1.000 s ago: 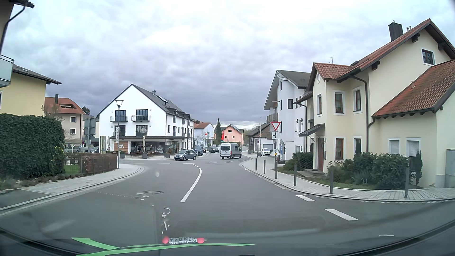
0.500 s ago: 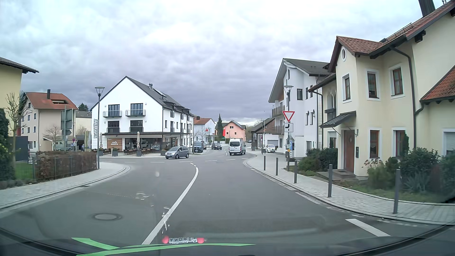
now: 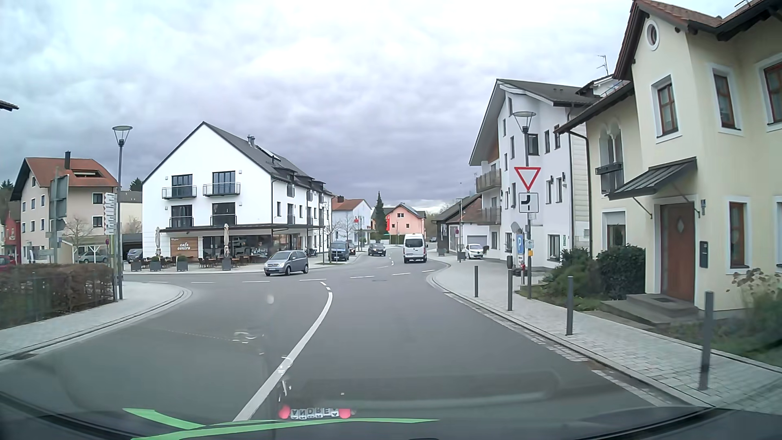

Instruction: Follow the waypoints while adhering to traffic rules and regulations

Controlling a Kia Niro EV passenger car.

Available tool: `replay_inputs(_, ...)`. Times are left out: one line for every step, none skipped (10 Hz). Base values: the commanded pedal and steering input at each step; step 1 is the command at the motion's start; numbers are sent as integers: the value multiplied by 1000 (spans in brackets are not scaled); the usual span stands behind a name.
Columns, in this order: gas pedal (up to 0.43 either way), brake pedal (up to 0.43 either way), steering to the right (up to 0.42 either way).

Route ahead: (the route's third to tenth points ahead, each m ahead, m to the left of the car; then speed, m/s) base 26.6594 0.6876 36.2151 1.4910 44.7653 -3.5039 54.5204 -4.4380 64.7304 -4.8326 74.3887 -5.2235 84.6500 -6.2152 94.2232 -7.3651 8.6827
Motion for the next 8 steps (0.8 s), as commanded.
replay_inputs(0, 73, -6)
replay_inputs(0, 73, -6)
replay_inputs(0, 73, -6)
replay_inputs(0, 73, -5)
replay_inputs(0, 73, -4)
replay_inputs(0, 73, -3)
replay_inputs(0, 73, -1)
replay_inputs(0, 73, 0)
